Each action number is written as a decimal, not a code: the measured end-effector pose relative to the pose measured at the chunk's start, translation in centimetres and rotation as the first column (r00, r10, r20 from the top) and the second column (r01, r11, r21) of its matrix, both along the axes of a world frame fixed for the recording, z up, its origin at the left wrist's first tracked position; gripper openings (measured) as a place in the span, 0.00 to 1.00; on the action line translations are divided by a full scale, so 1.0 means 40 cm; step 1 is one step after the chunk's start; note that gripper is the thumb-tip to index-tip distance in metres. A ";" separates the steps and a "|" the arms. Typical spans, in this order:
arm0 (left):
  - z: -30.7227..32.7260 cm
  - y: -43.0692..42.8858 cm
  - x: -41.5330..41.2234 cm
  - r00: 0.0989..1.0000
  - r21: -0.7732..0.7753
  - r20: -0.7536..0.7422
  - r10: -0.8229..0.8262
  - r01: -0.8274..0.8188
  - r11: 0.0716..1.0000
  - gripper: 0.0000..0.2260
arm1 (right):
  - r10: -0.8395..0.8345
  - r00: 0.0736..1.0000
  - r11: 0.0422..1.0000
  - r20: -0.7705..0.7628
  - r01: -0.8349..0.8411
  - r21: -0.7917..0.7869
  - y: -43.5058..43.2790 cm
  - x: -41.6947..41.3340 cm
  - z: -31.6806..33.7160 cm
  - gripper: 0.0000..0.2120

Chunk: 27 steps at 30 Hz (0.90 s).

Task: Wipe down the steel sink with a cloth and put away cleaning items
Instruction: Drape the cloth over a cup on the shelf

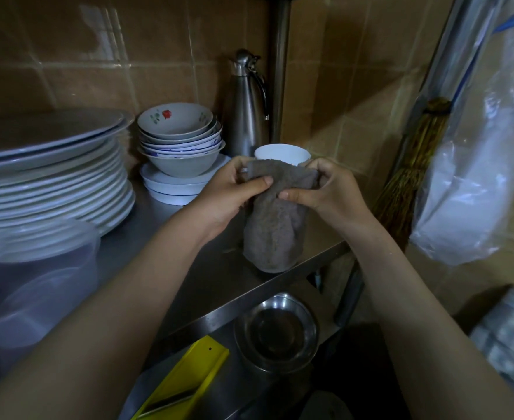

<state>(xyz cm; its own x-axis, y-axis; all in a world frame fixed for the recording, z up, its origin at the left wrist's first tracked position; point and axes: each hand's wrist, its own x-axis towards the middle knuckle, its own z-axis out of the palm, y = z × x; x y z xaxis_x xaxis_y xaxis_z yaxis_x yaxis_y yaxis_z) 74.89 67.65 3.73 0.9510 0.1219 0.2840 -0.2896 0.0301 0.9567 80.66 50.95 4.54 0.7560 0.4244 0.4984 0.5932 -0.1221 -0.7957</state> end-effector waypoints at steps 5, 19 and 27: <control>0.014 -0.005 -0.003 0.969 -0.009 -0.127 -0.211 0.211 0.977 0.15 | 0.110 0.994 0.992 -0.016 -0.111 -0.055 -0.013 0.001 0.018 0.14; 0.053 -0.043 -0.020 0.999 0.203 0.012 -0.030 0.027 0.979 0.09 | 0.144 0.981 0.982 -0.128 -0.157 -0.102 -0.088 0.030 0.059 0.14; 0.141 -0.066 -0.061 0.992 0.679 -0.050 -0.113 0.117 0.725 0.03 | 0.288 0.936 0.927 -0.205 -0.326 -0.186 -0.150 0.044 0.092 0.12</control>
